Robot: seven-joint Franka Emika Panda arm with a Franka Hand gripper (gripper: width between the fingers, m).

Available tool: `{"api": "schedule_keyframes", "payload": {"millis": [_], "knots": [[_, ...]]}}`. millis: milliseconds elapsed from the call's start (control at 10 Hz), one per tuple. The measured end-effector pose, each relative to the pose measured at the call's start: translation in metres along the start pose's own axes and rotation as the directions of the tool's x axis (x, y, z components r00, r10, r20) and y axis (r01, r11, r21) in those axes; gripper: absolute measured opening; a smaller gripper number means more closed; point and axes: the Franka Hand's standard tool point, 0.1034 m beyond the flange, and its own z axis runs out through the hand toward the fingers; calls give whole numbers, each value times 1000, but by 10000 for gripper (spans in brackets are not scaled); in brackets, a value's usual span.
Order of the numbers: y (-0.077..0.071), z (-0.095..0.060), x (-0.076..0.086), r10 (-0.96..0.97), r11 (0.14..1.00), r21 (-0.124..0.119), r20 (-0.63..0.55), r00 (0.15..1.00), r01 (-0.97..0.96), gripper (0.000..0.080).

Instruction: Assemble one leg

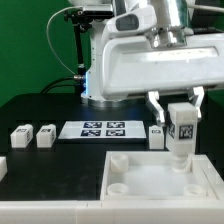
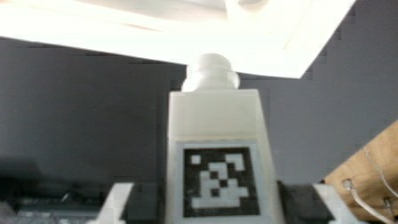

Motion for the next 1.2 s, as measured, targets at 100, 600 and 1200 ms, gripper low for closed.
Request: {"api": "schedule_keyframes", "payload": {"millis": [100,600,1200], "knots": [[2,10,0,-3,1000,12,37,999,2,291],[-21,23,-2,-24,999,33,34,999,22,291],[-26,28,-16,-34,999,33,26,999,34,291]]}}
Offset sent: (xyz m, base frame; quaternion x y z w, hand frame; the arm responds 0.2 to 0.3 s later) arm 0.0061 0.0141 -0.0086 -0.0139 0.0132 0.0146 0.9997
